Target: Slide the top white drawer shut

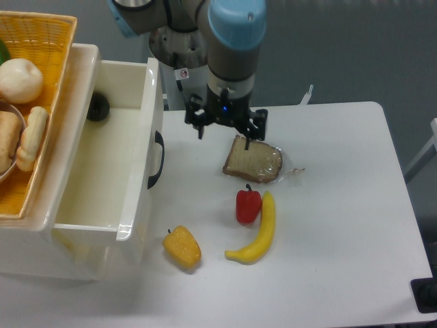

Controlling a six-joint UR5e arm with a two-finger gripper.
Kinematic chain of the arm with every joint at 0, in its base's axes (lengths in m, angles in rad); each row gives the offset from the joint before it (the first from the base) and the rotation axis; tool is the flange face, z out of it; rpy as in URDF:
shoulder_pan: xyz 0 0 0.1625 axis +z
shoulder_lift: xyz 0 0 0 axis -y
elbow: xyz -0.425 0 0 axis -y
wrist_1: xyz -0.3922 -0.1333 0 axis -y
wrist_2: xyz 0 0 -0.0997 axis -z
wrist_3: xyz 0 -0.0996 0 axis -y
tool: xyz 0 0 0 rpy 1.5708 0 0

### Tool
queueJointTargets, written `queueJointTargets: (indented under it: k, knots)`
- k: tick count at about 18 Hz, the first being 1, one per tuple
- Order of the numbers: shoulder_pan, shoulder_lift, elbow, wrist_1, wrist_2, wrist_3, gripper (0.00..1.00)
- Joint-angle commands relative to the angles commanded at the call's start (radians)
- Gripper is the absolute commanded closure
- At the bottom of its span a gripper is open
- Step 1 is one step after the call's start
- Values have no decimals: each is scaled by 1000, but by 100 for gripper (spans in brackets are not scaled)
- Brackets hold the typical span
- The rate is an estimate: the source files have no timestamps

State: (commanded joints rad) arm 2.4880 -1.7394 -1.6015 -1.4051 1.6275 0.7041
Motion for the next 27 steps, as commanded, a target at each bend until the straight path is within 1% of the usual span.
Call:
queueJointTargets:
  k: [1, 2, 4, 8, 11, 14, 17, 21, 27]
  knots:
    - [15, -26, 0, 6, 2, -2, 0]
    - [17, -40, -3, 26, 3, -5, 0]
    - [22, -51, -14, 46, 5, -5, 0]
    - [23, -69, -14, 45, 3, -29, 0]
    - [6, -95, -11, 43, -15, -179, 0]
    - [-11, -121, -12, 41, -96, -274, 0]
    - [-21, -131, -14, 41, -156, -276, 0]
    - [-58, -157, -25, 37, -164, -276, 0]
    - [-89, -155, -35, 37, -208, -281, 0]
